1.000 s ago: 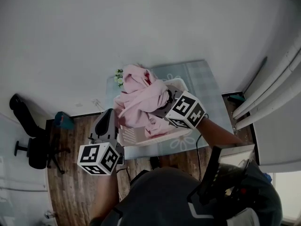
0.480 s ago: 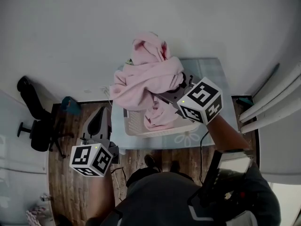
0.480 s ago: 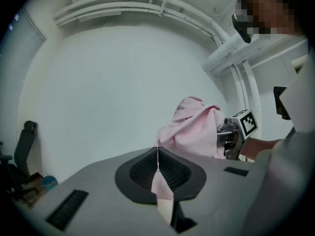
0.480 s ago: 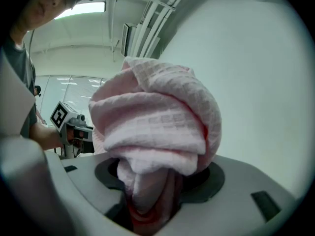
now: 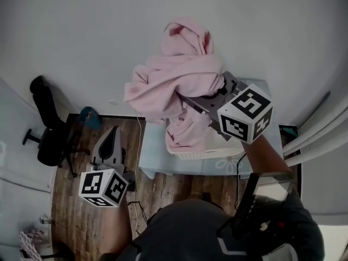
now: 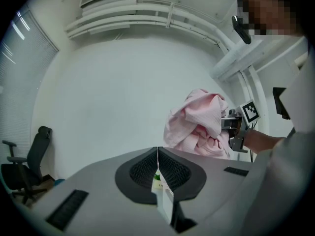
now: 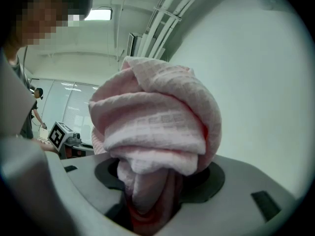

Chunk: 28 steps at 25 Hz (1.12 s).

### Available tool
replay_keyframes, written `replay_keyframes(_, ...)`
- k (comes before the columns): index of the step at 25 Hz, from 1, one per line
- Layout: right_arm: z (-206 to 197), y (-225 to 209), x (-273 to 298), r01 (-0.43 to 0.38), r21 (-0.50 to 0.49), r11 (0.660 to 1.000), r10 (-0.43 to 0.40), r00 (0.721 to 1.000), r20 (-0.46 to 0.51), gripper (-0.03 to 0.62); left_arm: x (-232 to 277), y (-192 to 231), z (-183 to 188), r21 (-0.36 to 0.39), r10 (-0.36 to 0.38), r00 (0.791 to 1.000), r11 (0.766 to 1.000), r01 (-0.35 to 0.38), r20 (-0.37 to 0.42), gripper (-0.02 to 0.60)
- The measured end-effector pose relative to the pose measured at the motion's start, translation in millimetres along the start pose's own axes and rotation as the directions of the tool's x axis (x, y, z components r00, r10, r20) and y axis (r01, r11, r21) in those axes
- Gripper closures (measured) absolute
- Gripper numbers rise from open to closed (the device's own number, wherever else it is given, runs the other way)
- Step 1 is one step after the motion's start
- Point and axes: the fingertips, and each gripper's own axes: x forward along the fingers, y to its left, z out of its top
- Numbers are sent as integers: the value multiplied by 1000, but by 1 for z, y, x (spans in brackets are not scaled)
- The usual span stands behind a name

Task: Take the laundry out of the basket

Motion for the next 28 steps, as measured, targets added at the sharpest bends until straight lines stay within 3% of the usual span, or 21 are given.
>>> replay_keyframes(6,10,7,1,-55,18,998,54,997,62,307,-17,0,-1,13,76,997,997,-77,10,571)
replay_keyframes(13,50,144,103,-153,-17,988,154,986,70,306,-120,127,26,-31,163,985,986,-161,64,571)
replay_keyframes(28,11,261,168,-258,10,966,256,965,61,306,-198,199,-5,-79,248,968,967,-244,45,571)
